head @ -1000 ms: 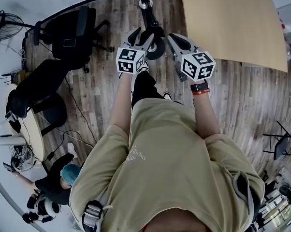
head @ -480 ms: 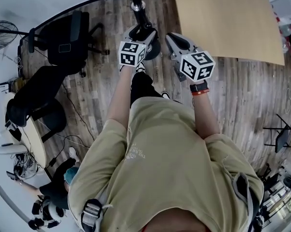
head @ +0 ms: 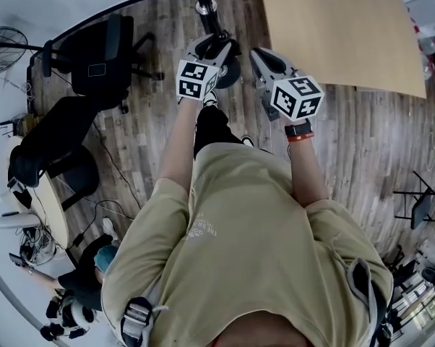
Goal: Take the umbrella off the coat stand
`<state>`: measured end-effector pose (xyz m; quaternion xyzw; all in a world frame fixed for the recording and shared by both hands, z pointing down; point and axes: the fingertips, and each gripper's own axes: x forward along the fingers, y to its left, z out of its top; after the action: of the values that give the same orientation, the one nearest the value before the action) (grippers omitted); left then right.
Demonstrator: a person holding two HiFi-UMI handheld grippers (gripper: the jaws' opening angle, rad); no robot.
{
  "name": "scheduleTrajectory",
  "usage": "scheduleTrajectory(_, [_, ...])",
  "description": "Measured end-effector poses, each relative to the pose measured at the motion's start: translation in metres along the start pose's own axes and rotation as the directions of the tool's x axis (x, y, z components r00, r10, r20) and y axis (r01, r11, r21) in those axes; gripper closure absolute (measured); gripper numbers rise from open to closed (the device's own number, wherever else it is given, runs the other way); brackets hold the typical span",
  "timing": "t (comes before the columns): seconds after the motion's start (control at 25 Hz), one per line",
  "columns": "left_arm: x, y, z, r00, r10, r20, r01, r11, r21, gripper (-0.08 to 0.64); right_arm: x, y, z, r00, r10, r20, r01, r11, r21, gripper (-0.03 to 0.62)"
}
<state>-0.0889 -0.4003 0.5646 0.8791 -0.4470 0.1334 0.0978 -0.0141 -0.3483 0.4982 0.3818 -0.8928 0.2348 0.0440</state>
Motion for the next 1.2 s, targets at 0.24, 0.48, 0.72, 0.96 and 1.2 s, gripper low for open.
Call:
scheduleTrajectory(0.24, [-0.012,-0.006,0.011,1.000,-0.005,0.014,0.005,1.000,0.001,0.374,-0.002,0.004,0.001,1.000,0.013,0.002,-0.013,1.000,0.002,0.557])
scheduleTrajectory(0.48, [-0.020,-0.009,0.018,1.000,0.010,0.012,-0.009,1.000,-0.028,0.374,-0.004,0.004,0.002,1.000,0.015,0.011,-0.015,1.000,0.008,0.560])
scheduleTrajectory(0.72, [-0.034,-0.016,0.030,1.000,0.027,-0.005,-0.027,1.000,-0.008,0.374,-0.004,0.010,0.005,1.000,0.024,0.013,-0.024,1.000,0.010,0.563])
scheduleTrajectory(0.96, [-0.056,-0.022,0.037,0.999,0.038,0.016,-0.037,0.998,-0.047,0.374,-0.005,0.019,0.005,0.999,0.031,0.019,-0.031,0.999,0.016,0.565])
scheduleTrajectory(1.2, [-0.070,-0.030,0.056,0.998,0.046,0.047,-0.044,0.998,-0.045,0.374,-0.008,0.021,0.005,0.999,0.031,0.025,-0.032,0.999,0.021,0.566])
